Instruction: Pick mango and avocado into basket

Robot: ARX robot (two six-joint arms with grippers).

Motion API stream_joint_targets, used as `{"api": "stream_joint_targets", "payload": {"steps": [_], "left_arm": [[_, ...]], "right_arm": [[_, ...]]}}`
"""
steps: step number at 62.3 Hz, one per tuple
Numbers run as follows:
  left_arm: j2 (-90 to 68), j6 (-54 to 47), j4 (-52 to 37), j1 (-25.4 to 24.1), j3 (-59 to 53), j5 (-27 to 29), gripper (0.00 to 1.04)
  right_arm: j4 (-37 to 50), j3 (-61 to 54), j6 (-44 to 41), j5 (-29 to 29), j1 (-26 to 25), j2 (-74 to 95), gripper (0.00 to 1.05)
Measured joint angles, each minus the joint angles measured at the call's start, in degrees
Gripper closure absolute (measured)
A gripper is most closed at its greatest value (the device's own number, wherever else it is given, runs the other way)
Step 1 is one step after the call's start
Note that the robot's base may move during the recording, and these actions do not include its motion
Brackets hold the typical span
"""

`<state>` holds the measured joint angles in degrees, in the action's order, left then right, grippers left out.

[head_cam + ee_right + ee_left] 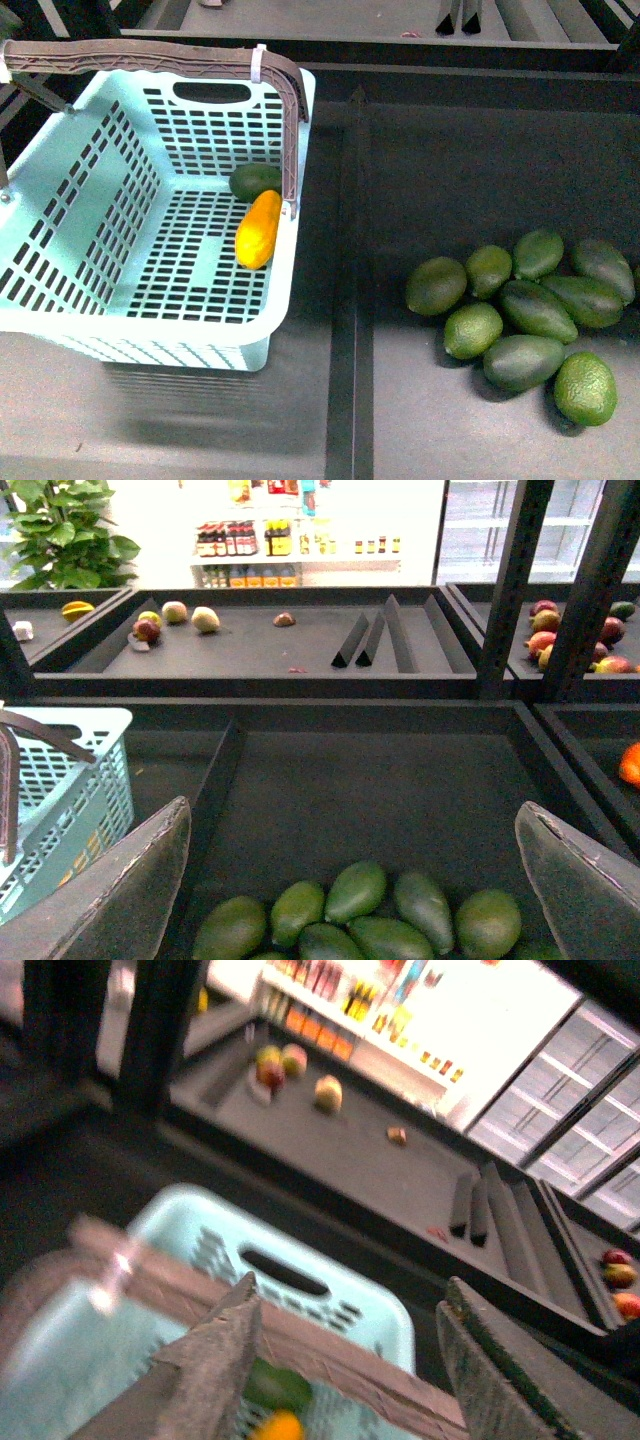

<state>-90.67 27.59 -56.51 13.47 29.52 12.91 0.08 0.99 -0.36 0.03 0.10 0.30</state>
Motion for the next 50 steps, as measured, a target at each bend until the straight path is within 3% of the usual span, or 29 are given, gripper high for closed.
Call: {"api": "stream_joint_targets", "payload": {"steps": [3, 14, 27, 33, 36, 49, 50], "left_arm": [[5.0, -14.6, -4.5, -1.8, -4.0, -1.3, 0.64], [13.6, -25.1, -4.2, -5.0, -13.9, -4.9, 1.03], [20.5, -26.5, -4.6, -7.7, -21.7, -7.3, 1.03], [27.4, -26.6, -0.7, -9.0, -24.0, -8.8, 1.03], [30.1, -26.8, 1.2, -11.4, -24.9, -12.3, 1.03], [40.7, -26.8, 9.5, -13.2, -27.3, -12.8, 1.03], [56.3, -26.9, 22.9, -13.2, -28.7, -12.9, 1.03]], "right_arm": [[0.0, 0.0, 0.0, 0.0, 0.0, 0.0, 0.09], [0.0, 0.0, 0.0, 0.0, 0.0, 0.0, 0.09], [0.0, 0.0, 0.0, 0.0, 0.0, 0.0, 0.09], [0.0, 0.0, 0.0, 0.0, 0.0, 0.0, 0.09], [0.0, 0.0, 0.0, 0.0, 0.0, 0.0, 0.09], [0.0, 0.0, 0.0, 0.0, 0.0, 0.0, 0.09], [0.0, 0.0, 0.0, 0.0, 0.0, 0.0, 0.09]]}}
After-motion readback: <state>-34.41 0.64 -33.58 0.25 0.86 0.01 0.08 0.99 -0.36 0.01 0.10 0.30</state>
